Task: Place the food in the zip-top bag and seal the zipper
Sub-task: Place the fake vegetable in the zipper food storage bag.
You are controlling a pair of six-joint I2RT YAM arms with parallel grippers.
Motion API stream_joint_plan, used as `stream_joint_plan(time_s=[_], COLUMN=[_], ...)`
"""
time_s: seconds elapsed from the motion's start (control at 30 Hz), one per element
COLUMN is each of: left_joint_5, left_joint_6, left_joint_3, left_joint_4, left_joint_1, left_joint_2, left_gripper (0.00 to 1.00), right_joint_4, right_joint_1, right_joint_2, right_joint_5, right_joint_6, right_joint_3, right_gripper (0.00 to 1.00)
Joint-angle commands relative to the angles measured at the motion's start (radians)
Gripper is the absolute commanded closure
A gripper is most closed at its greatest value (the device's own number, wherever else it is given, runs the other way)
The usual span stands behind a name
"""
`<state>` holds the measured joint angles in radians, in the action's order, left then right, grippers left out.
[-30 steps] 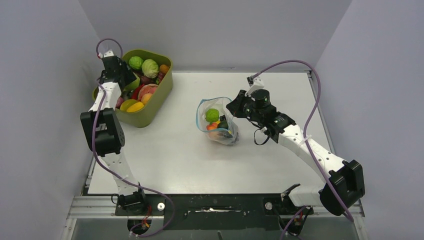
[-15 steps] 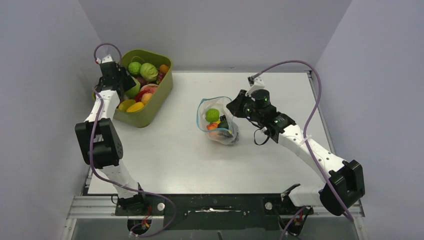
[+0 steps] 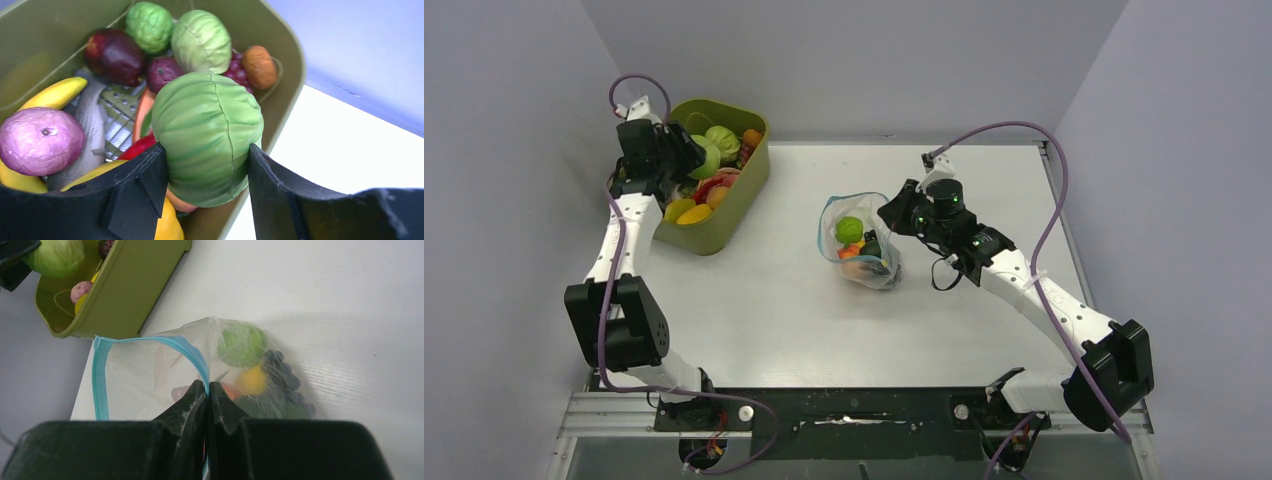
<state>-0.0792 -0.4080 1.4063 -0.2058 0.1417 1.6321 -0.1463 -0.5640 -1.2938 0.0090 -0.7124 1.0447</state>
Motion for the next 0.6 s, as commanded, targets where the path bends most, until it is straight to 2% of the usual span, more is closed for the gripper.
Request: stream_joint_plan(time_s=[0.0, 0.2, 0.57], left_joint_5=[-0.117, -0.293, -0.491], left_joint_6=[-0.029, -0.072, -0.177], left_joint_3=[-0.019, -0.099, -0.183], left_joint_4=[0.063, 0.089, 0.155], left_joint_1=[-0.016, -0.030, -0.132], left_joint_2=[-0.122, -0.179, -0.280], left_gripper=[0.59, 0.60, 0.60], right_joint_4=[0.018, 0.042, -0.013], right_joint_1=[-0.006, -0.005, -0.001], right_joint_2=[0.026, 0.010, -0.058], right_joint_5=[0.033, 0.031, 0.008], right_joint_6=[-0.001, -0.040, -0.015], right_joint_3=[0.046, 0.035, 0.133], right_gripper=[1.00, 0.99, 0.99])
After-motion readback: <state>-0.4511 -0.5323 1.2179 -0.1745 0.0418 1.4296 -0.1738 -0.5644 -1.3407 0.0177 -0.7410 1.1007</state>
